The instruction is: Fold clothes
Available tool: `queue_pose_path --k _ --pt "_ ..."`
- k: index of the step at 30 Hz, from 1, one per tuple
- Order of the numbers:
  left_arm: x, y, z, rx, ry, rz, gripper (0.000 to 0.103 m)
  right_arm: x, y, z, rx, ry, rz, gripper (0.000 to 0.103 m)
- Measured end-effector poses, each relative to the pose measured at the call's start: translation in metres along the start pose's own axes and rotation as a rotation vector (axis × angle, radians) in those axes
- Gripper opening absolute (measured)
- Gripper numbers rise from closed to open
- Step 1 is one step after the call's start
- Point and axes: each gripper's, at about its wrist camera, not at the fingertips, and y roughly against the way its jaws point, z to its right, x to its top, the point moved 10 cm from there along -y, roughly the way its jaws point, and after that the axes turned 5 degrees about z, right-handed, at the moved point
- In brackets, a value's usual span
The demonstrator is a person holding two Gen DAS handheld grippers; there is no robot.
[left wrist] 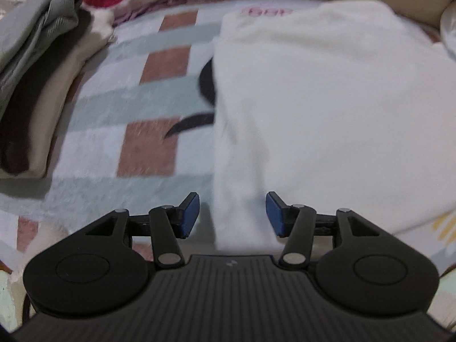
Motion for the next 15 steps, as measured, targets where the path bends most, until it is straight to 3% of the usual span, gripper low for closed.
queue_pose_path --k 4,6,8,10,13,15 --pt "-0.005 -0.004 -0.012 -0.02 0.078 -0.019 0.058 0.001 0.005 0.027 -0.132 -0.016 -0.011 0.002" --pt "-0.003 -0.003 -0.014 0.006 0.056 -0.005 0.06 -0.006 0.011 0.044 -0.134 -0.11 -0.043 0.002" --pt "-0.001 -0.002 -0.014 0.025 0.036 0.006 0.062 -0.009 0.019 0.048 -0.068 -0.203 -0.047 0.011" --pt "0.0 -0.001 -0.013 0.039 0.018 0.013 0.062 -0.011 0.029 0.043 0.002 -0.267 -0.036 0.013" --pt "0.002 0.0 -0.011 0.06 -0.009 0.025 0.062 -0.018 0.032 0.026 0.105 -0.345 -0.053 0.046" --pt "0.004 0.001 -0.013 0.068 -0.011 0.033 0.062 -0.023 0.028 0.018 0.154 -0.406 -0.064 0.046"
